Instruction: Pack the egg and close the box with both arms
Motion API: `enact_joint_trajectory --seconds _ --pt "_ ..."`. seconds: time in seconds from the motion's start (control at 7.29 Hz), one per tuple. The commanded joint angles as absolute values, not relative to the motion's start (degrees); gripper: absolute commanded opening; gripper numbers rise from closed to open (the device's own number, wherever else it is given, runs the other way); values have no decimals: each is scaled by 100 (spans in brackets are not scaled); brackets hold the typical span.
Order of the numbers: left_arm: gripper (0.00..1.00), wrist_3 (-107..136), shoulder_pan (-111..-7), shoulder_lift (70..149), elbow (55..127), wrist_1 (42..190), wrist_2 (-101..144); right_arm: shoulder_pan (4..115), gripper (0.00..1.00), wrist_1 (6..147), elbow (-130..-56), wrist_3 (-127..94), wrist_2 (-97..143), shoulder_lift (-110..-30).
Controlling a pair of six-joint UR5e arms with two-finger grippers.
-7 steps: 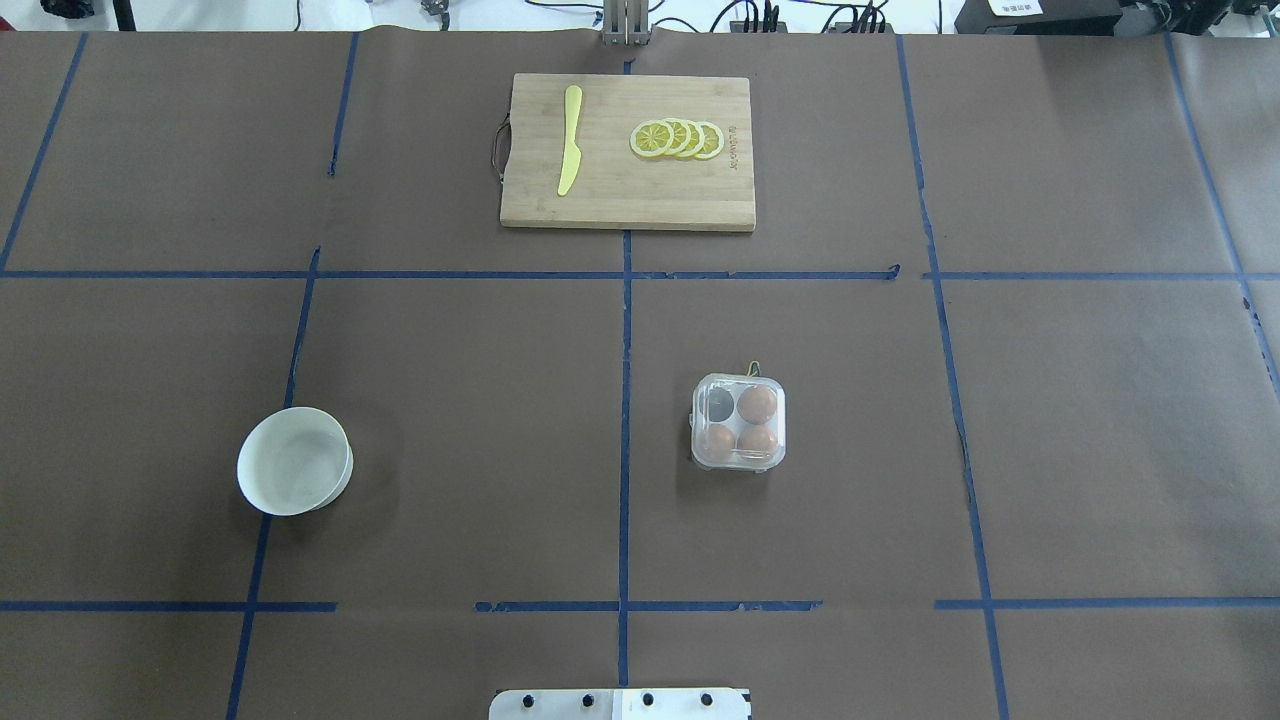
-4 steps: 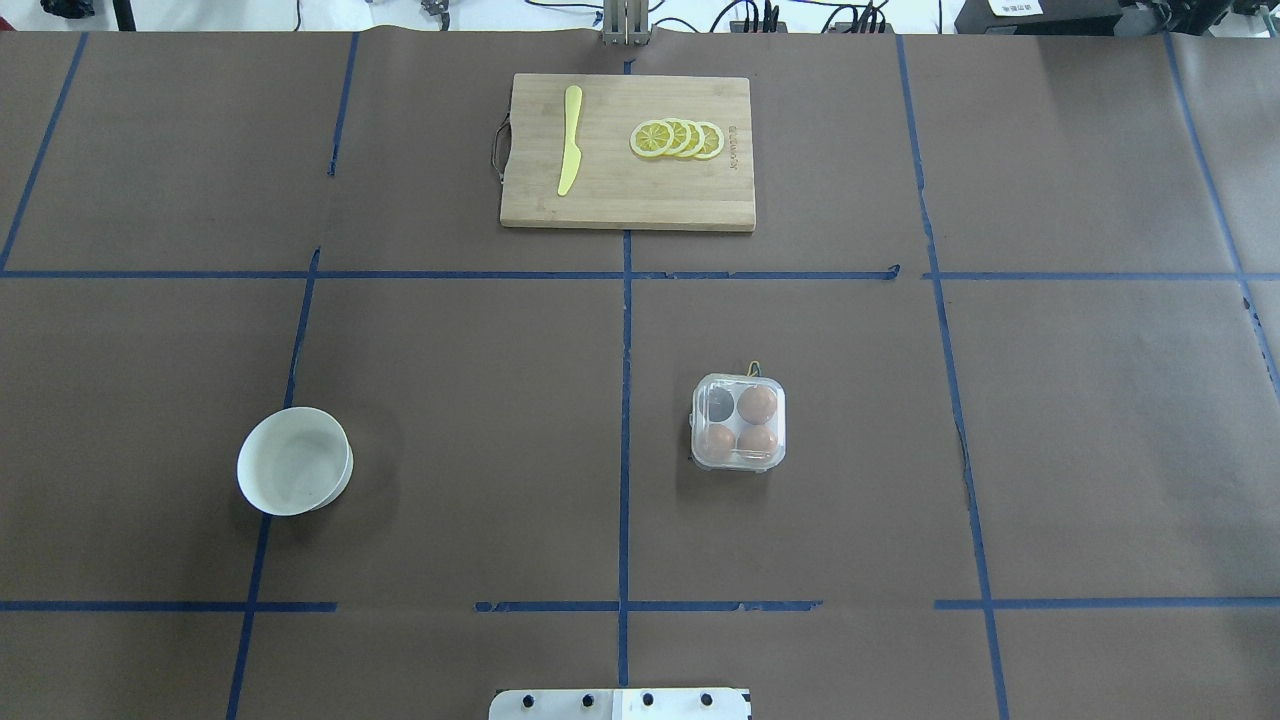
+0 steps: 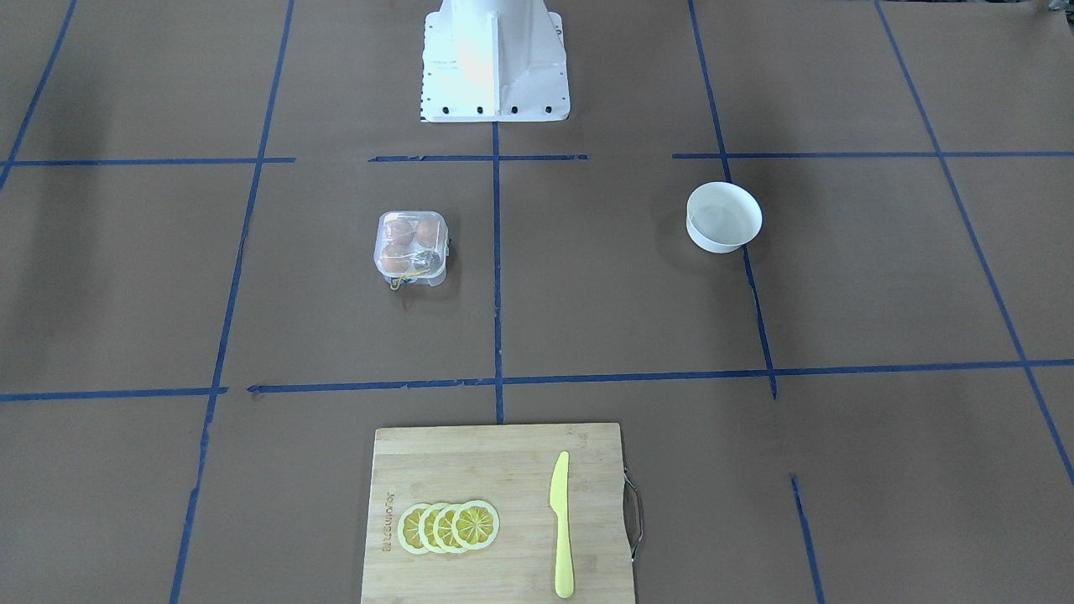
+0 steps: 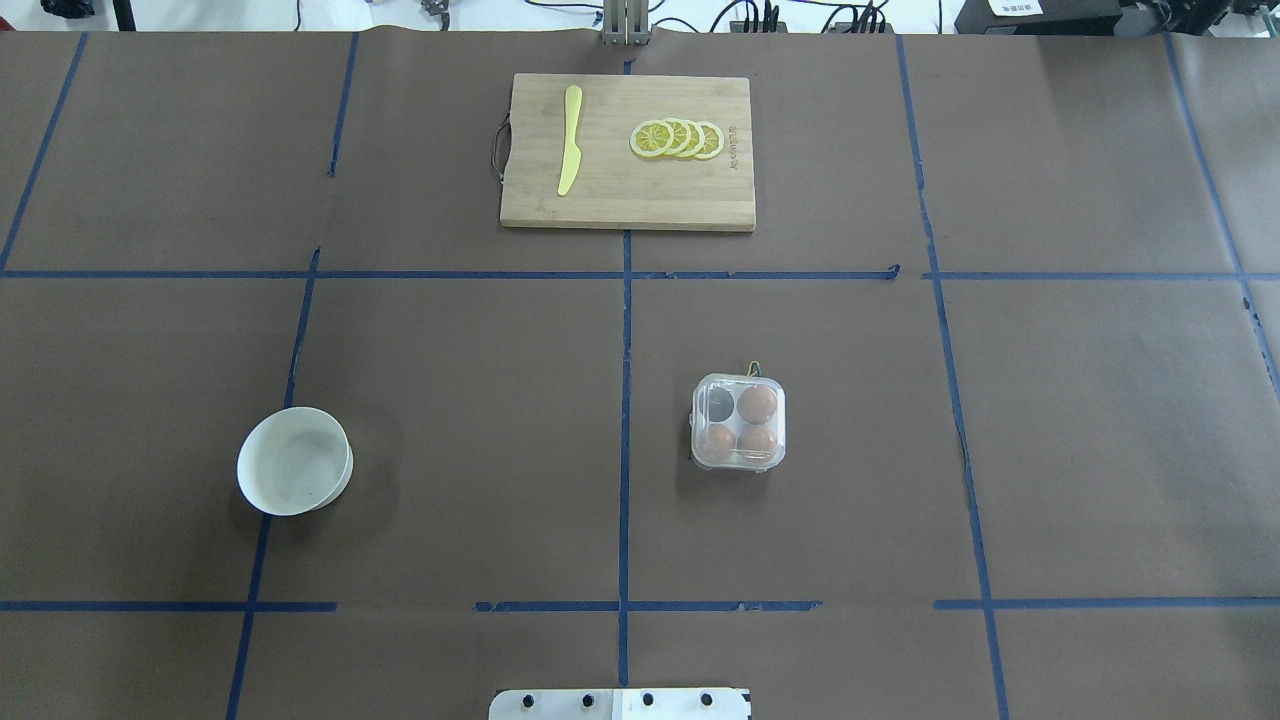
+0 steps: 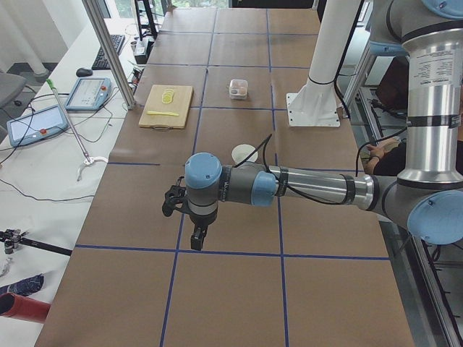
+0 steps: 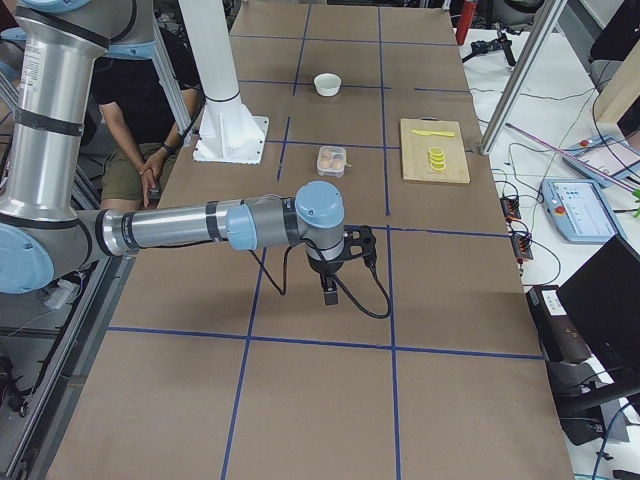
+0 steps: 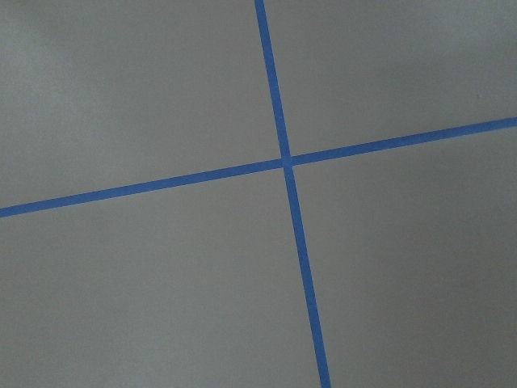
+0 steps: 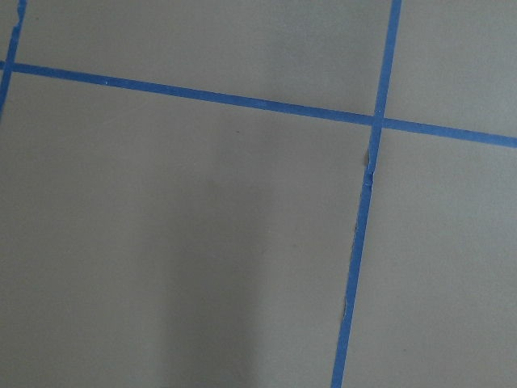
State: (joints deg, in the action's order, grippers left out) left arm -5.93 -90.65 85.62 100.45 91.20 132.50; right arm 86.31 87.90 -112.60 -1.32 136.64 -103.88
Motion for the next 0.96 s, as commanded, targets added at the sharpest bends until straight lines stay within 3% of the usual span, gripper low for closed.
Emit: enact_joint_trajectory --seconds 0.0,0.82 --pt "100 -598 -9053 8534 10028 9097 13245 8631 100 8772 -11268 -132 13667 -10380" --pt "100 -589 -9044 8525 10011 9114 13280 8631 100 8763 -11294 -132 13720 -10389"
